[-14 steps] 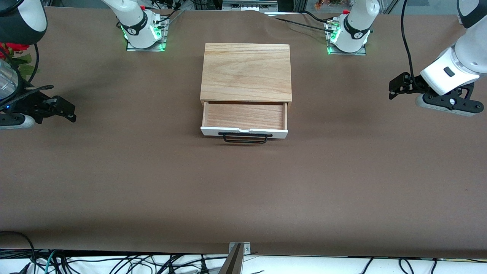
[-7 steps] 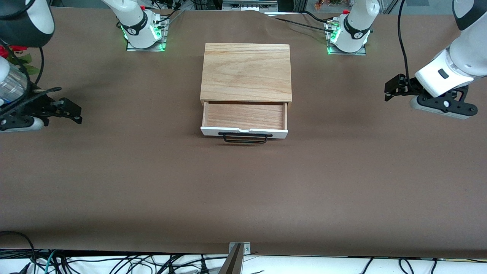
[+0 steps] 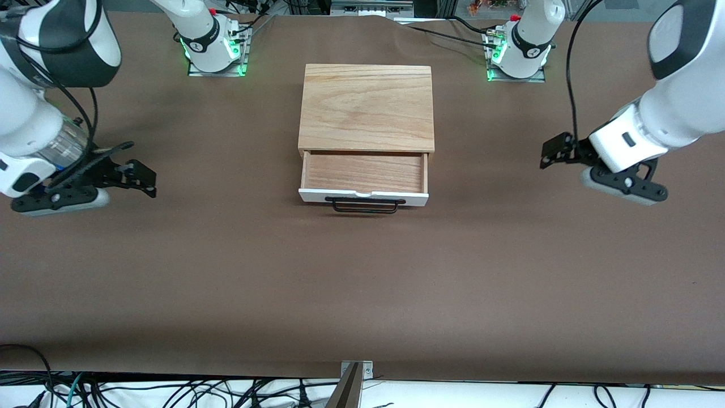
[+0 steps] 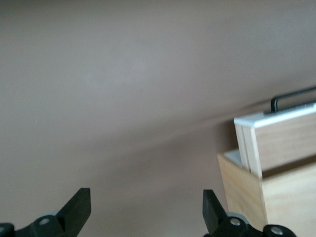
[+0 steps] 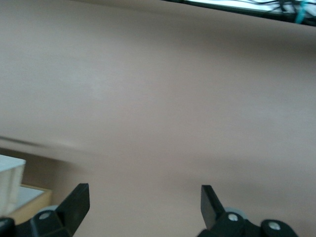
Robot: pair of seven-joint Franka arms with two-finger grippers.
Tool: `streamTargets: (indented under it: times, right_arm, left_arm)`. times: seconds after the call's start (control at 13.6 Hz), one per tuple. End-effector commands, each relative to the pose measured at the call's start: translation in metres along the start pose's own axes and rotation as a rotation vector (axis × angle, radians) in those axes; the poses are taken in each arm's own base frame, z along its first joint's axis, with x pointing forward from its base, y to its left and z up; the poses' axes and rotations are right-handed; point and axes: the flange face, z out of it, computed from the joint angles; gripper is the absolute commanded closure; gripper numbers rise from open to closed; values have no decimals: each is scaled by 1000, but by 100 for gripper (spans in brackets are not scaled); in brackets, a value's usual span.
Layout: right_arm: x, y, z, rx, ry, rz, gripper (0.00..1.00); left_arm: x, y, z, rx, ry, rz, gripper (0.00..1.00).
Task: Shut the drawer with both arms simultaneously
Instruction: 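Move both grippers toward the white drawer front on either side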
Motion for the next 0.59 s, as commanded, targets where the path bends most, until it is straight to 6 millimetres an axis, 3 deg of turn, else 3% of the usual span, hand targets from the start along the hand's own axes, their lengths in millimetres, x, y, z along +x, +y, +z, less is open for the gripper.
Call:
streamTargets:
  times: [0.0, 0.22, 0.52]
  right_arm:
    - [18, -23, 30, 87, 22, 17, 0]
    - [26, -59, 69, 127, 11, -11, 0]
    - [31, -118, 108, 134, 33, -83, 0]
  left_arm:
    - [35, 35, 32, -34, 41, 35, 0]
    - [58, 38, 79, -173, 52, -35, 0]
    - [81, 71, 136, -237, 96, -41, 0]
